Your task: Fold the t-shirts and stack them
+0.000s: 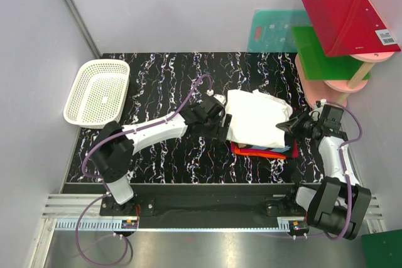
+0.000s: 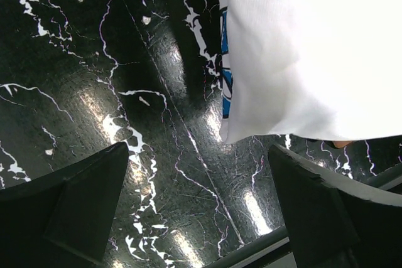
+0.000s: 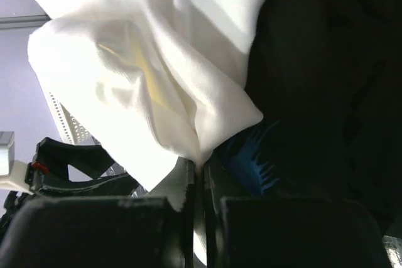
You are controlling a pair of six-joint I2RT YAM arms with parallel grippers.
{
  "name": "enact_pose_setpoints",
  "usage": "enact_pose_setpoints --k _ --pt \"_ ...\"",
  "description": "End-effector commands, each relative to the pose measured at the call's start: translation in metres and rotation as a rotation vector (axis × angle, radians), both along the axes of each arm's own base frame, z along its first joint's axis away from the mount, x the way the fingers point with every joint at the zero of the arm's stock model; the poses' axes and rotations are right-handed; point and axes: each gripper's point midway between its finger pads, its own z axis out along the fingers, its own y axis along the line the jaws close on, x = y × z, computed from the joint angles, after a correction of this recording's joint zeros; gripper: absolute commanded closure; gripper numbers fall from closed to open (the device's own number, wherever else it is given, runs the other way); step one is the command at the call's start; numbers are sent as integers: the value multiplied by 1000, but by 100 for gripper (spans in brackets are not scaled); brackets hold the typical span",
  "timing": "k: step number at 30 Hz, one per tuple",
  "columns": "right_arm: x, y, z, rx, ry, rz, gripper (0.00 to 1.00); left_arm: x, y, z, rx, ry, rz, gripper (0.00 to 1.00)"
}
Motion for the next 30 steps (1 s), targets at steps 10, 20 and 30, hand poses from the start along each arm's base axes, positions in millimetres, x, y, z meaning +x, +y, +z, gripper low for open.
enact_pose_setpoints --k 10,20,30 --pt "7 -4 112 -111 -330 -40 100 2 -6 -6 -22 19 6 1" --pt "0 -33 89 -252 -252 -173 100 2 -6 -5 -29 19 10 1" --pt "-1 -64 12 -343 6 -254 100 2 -6 -6 -29 24 13 1"
